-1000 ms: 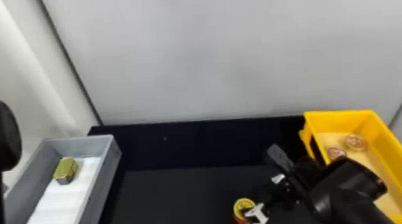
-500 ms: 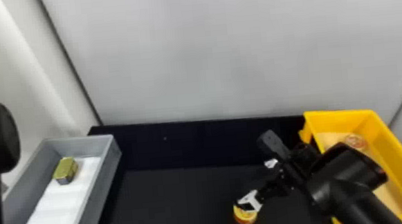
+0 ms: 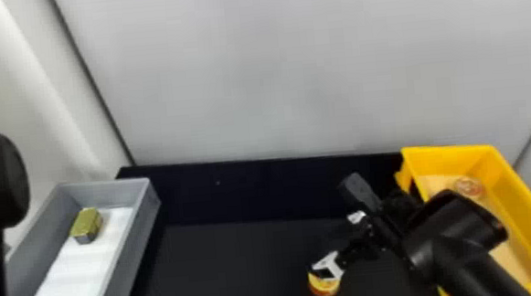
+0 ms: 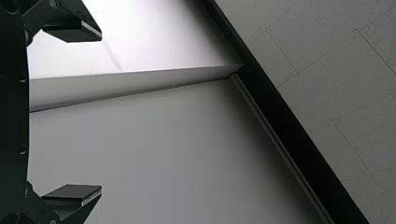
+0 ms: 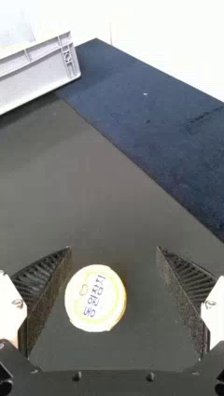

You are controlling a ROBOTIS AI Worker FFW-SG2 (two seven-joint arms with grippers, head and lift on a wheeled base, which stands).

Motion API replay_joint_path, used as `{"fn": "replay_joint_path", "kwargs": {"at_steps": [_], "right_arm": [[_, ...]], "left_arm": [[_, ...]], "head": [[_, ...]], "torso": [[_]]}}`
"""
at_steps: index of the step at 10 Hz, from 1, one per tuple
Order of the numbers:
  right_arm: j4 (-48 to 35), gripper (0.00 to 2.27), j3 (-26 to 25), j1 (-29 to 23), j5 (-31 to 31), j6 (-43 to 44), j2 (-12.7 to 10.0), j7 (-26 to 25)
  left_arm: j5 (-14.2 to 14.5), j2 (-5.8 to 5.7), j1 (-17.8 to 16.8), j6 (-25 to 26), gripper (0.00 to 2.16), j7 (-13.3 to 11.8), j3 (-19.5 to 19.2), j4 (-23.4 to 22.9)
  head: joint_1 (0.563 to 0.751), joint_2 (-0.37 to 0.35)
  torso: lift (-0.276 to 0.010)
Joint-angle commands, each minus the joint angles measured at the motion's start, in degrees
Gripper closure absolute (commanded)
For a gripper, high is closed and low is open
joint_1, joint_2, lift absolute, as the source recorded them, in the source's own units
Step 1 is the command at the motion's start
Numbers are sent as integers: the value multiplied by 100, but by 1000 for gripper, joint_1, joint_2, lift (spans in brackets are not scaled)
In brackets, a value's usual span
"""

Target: Pick up the round yellow can and place it in the yellow rectangular box

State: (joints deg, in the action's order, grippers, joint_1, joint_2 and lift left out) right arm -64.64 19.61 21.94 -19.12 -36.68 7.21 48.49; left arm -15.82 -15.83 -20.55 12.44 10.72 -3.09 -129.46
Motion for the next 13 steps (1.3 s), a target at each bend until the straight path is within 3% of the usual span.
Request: {"fn": "replay_joint_path", "kwargs": {"at_steps": [1, 13], "right_arm": [[4, 117, 97, -6, 39, 1, -18, 14], [206, 117, 202, -173, 92, 45, -88, -12]], "left_arm": [[0, 0, -2, 4, 127, 0, 1, 0], [0, -8, -19, 13, 127, -8, 18, -9]], "head": [[663, 54], [663, 54]], "torso": [[-10], [-10]]}}
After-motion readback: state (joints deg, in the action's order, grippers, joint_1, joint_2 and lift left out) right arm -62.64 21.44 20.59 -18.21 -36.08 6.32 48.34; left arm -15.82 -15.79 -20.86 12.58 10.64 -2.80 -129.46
